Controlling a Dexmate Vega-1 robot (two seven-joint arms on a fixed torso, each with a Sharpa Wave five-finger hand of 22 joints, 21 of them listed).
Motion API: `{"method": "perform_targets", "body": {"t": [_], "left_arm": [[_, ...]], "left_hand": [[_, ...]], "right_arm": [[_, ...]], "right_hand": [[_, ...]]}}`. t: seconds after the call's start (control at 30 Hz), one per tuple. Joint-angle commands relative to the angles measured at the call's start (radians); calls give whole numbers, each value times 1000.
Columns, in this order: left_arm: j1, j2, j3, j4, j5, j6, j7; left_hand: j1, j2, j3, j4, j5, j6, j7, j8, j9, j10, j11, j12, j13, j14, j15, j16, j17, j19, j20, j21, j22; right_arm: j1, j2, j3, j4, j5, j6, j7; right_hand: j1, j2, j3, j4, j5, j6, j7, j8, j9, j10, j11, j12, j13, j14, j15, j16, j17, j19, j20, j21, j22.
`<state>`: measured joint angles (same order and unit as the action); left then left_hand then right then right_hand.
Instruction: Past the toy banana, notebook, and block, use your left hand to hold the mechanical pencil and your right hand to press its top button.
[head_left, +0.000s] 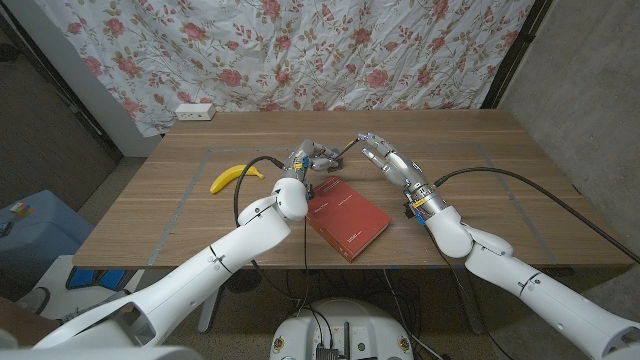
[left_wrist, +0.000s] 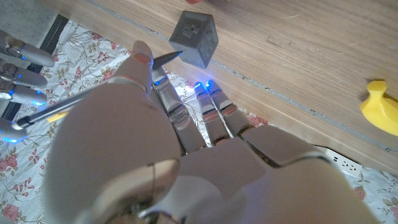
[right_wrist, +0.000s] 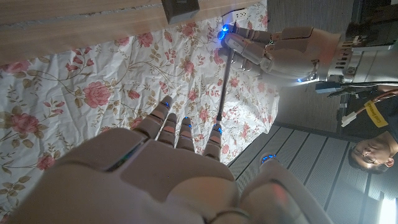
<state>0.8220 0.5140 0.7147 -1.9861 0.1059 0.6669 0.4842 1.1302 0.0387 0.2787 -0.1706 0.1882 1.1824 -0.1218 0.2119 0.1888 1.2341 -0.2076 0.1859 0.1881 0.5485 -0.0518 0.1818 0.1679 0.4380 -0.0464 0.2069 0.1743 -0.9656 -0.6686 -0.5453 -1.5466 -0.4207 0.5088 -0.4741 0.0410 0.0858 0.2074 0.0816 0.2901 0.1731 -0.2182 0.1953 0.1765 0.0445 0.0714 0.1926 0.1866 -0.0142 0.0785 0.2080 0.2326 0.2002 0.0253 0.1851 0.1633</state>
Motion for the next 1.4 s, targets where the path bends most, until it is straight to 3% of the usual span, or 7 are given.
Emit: {"method": "perform_targets", "body": {"t": [0.03,1.4], "left_arm": [[5,3,1,-7,3,3,4],[-2,-1,5,2,2,-11,-3]], "left_hand": [[2,9,-3,4,7,-2,2,1,3,26,-17,6,2,8,-167,-3,1,-7,-47,-1,4],[3,9,-6,3,7,0,5,1,3,25,-17,6,2,9,-167,-3,1,-7,-48,-1,4]], "right_arm": [[-7,0,0,-6,-9,-3,-5],[-18,1,-16,-45,-26,-84,-5]], "right_hand": [[5,24,3,3,5,11,-2,-2,0,7,3,4,1,8,3,6,0,12,-1,2,2],[3,25,7,10,10,18,-2,-6,0,17,3,6,1,14,5,8,0,22,1,4,3]]}}
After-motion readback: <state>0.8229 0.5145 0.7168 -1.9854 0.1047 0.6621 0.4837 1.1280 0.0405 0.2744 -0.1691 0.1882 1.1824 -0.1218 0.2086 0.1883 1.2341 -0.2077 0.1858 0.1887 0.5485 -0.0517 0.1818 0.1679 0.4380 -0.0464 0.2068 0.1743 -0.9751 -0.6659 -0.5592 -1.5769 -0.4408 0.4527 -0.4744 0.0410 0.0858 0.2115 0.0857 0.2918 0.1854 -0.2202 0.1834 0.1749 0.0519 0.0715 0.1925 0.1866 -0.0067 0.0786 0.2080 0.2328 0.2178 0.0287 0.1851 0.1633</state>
